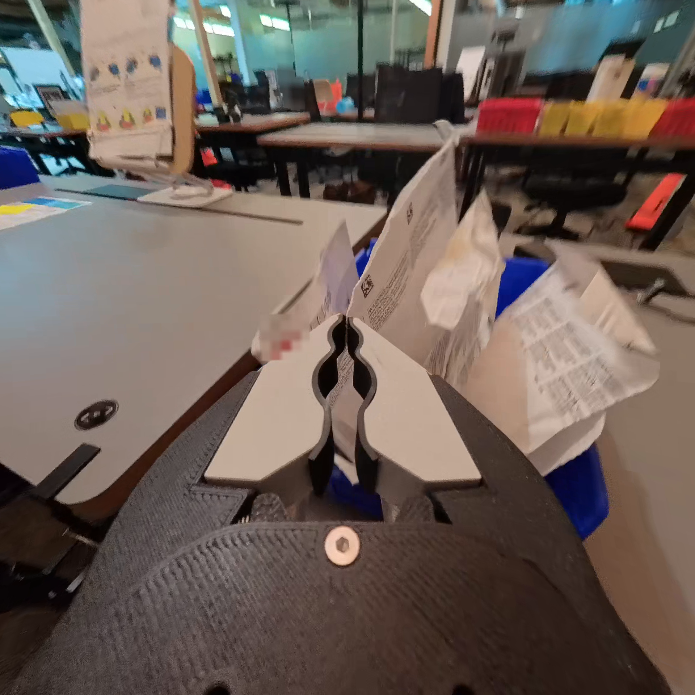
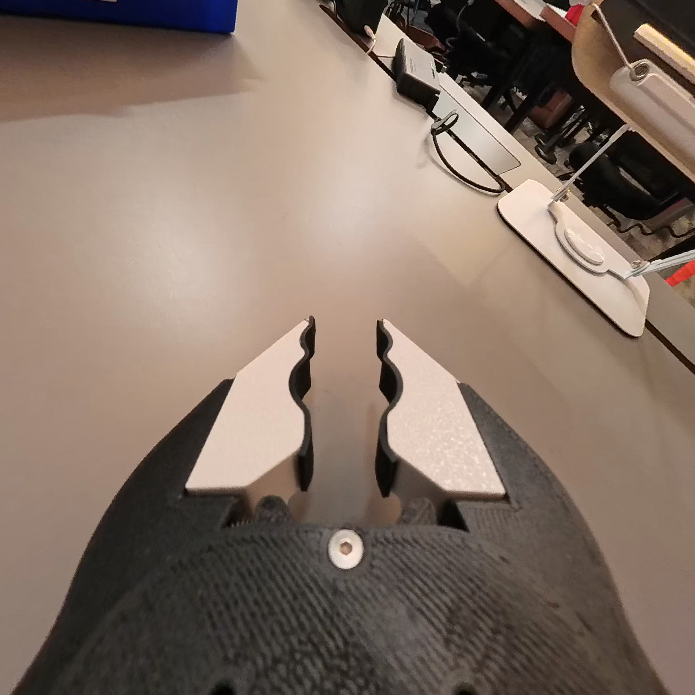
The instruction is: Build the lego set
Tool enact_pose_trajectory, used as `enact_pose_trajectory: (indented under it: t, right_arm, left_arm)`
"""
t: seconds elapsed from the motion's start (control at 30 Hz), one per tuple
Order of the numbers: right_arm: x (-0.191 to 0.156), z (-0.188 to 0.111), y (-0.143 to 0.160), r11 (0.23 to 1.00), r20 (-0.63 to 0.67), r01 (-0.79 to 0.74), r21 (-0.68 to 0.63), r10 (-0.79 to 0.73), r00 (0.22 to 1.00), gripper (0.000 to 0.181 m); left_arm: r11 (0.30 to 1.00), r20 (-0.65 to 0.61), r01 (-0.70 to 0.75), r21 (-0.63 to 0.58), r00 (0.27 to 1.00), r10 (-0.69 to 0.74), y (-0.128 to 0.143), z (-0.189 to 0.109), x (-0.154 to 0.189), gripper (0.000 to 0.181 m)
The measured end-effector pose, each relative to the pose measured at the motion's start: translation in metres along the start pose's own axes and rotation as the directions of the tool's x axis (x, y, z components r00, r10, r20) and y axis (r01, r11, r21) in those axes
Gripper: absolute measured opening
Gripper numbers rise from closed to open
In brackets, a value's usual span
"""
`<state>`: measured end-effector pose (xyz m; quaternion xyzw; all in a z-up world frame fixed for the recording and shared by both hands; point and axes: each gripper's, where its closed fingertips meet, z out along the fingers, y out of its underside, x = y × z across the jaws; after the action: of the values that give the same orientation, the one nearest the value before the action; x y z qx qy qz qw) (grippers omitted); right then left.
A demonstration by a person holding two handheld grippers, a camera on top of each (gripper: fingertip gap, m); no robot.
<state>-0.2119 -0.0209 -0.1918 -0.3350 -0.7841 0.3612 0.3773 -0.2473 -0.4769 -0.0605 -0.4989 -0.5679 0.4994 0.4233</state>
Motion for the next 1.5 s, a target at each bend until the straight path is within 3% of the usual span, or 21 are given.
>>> enact_pose_trajectory:
  t: [0.17, 0.43, 0.6, 0.73, 1.13, 1.37, 1.5]
  right_arm:
    - [0.0, -0.003, -0.003, 1.0, 0.0, 0.0, 0.018, 0.0, 1.0, 0.031]
    - [0.001, -0.007, -0.006, 0.999, 0.004, -0.012, 0.045, 0.012, 1.0, 0.031]
    - [0.0, -0.01, -0.008, 0.998, 0.006, -0.019, 0.062, 0.018, 1.0, 0.03]
    - [-0.002, -0.012, -0.008, 0.998, 0.016, -0.018, 0.067, 0.017, 1.0, 0.03]
    - [-0.005, -0.017, -0.009, 0.996, 0.017, -0.023, 0.086, 0.021, 1.0, 0.03]
    - [-0.005, -0.017, -0.007, 0.996, 0.02, -0.03, 0.079, 0.028, 0.999, 0.031]
    - [-0.004, -0.015, -0.007, 0.997, 0.018, -0.017, 0.072, 0.016, 1.0, 0.031]
  left_arm:
    - [0.992, -0.007, 0.001, 0.127, 1.0, 0.0, -0.052, -0.007, 0.002, 0.0]
    - [0.985, 0.039, -0.07, 0.155, 0.997, 0.064, -0.082, -0.015, 0.007, 0.0]
    - [0.992, 0.028, -0.049, 0.12, 0.999, 0.046, -0.077, -0.015, 0.009, 0.0]
    - [1.0, -0.093, 0.012, 0.001, 0.996, -0.012, -0.057, -0.009, 0.028, 0.0]
    - [0.992, -0.06, 0.044, -0.118, 0.997, -0.051, -0.019, 0.034, 0.009, 0.0]
    - [0.991, -0.139, 0.095, -0.098, 0.984, -0.109, -0.014, 0.023, 0.016, 0.0]
    - [0.996, -0.319, 0.019, -0.084, 0.947, -0.045, -0.021, 0.005, 0.051, 0.0]
